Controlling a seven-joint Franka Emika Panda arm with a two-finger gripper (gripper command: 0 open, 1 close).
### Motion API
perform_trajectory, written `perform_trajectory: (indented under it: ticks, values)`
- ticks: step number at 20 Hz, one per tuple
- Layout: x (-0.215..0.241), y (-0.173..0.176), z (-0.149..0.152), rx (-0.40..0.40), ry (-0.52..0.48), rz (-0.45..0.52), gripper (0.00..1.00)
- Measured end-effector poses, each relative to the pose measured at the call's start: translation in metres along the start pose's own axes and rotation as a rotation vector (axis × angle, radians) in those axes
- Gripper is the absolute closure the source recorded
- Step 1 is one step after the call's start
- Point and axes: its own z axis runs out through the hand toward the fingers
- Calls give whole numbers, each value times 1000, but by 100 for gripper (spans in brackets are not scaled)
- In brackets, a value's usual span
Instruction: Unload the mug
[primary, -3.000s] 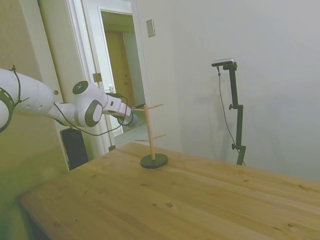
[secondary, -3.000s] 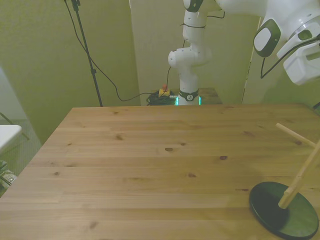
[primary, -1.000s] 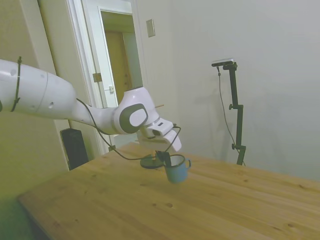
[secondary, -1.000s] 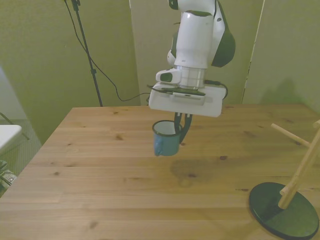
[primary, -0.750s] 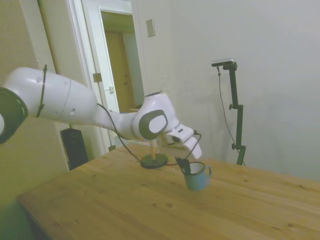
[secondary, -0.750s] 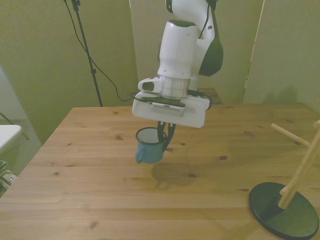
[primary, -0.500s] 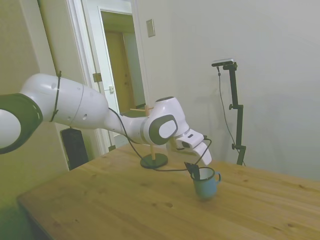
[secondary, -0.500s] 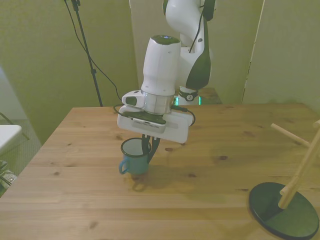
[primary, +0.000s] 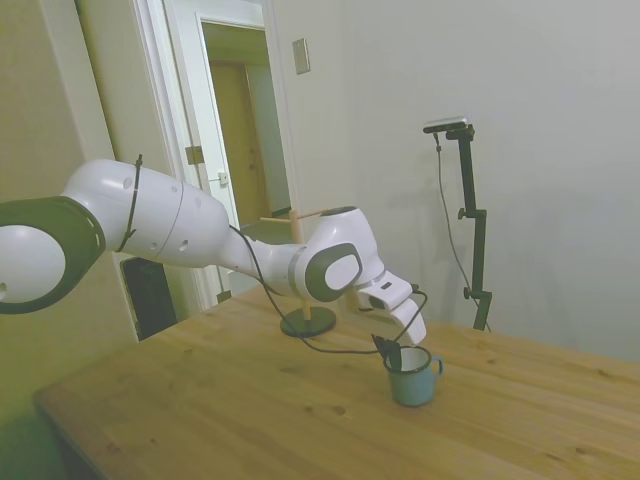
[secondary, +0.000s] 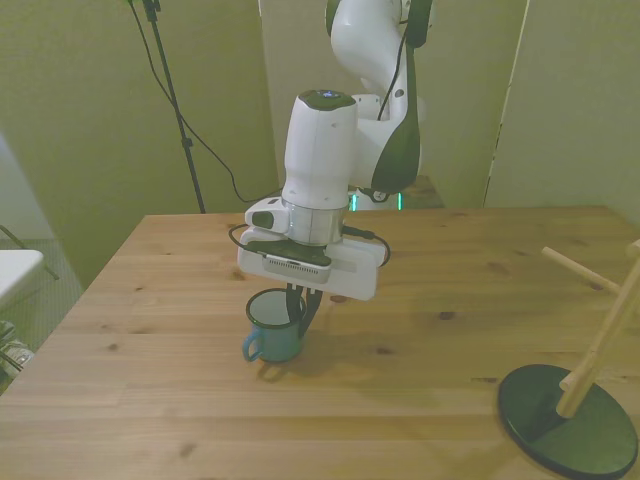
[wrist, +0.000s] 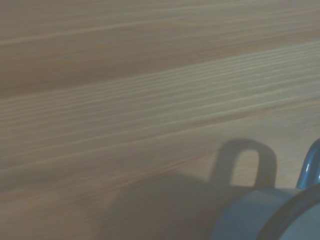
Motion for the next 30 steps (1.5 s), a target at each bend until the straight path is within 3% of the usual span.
perform_trajectory:
  ticks: [7, 8, 21, 30]
  values:
    - [-2, -1, 1, 21, -17, 3, 100]
    - [-2, -1, 1, 23, -19, 4, 0]
    - [-4, 1, -5, 26, -33, -10, 0]
    - [-19, -5, -96, 60, 1, -65, 0]
